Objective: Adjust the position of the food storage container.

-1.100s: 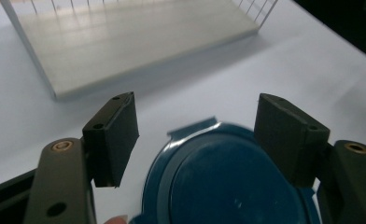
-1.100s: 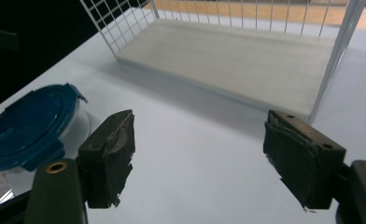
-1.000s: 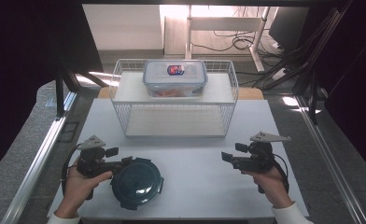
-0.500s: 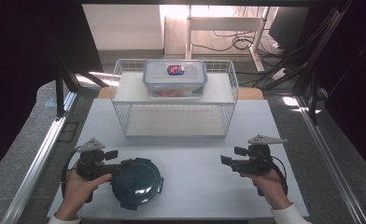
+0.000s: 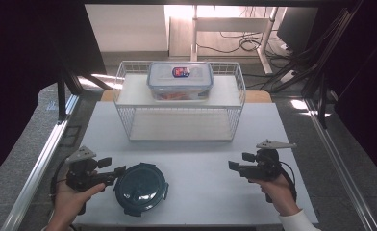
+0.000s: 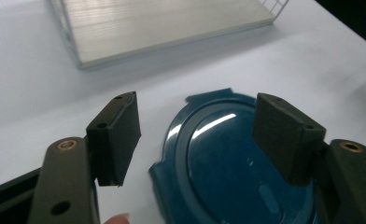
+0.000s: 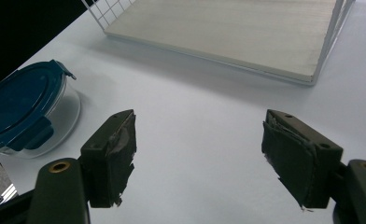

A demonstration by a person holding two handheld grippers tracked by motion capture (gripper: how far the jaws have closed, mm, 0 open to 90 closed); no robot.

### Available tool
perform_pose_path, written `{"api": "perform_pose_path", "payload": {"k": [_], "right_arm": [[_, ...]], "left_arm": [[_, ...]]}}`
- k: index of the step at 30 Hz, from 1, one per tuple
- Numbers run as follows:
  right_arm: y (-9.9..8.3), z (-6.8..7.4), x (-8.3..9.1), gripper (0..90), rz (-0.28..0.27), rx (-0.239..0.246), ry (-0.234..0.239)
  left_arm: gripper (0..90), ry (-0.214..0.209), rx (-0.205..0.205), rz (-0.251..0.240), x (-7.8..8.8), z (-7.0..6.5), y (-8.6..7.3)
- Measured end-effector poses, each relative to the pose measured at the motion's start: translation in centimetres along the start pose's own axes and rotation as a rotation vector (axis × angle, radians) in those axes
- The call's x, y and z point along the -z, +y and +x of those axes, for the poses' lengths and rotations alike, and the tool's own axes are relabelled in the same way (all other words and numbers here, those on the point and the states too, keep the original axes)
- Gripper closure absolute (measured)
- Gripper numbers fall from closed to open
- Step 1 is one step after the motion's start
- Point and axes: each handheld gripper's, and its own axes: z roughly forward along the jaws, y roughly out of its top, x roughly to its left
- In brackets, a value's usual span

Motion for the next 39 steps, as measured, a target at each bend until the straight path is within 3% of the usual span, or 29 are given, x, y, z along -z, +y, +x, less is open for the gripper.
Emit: {"api": "perform_pose_path", "payload": {"k": [4, 8, 11, 18, 20, 23, 25, 31, 39], "right_arm": [[-0.1, 0.0, 0.0, 25.6, 0.008, 0.0, -0.003], [-0.1, -0.2, -0.1, 25.3, 0.014, -0.007, -0.004], [-0.2, -0.3, -0.1, 25.1, 0.019, -0.009, -0.005], [-0.4, -0.4, -0.3, 24.9, 0.031, -0.017, -0.01], [-0.5, -0.4, -0.4, 24.8, 0.034, -0.015, -0.011], [-0.5, -0.4, -0.4, 24.8, 0.035, -0.016, -0.013], [-0.5, -0.5, -0.5, 24.8, 0.037, -0.017, -0.013], [-0.7, -0.5, -0.9, 24.6, 0.055, -0.019, -0.009], [-0.8, -0.7, -1.0, 24.5, 0.05, -0.035, 0.007]], "left_arm": [[36.4, 0.023, 0.034, 0.017, 0.4, 0.6, -1.0], [44.1, 0.061, 0.031, 0.057, 0.4, 1.0, -2.1], [52.6, 0.095, 0.02, 0.096, 0.3, 1.1, -2.8], [78.0, 0.11, 0.009, 0.191, -0.1, 1.4, -4.5], [83.2, 0.095, 0.015, 0.213, -0.2, 1.5, -5.1], [87.4, 0.026, 0.04, 0.248, -0.5, 1.6, -6.4], [88.8, 0.008, 0.03, 0.277, -0.8, 1.3, -7.3], [89.6, -0.068, 0.023, 0.276, -1.5, 0.5, -7.3], [89.7, -0.066, 0.021, 0.298, -2.3, 0.3, -7.2]]}}
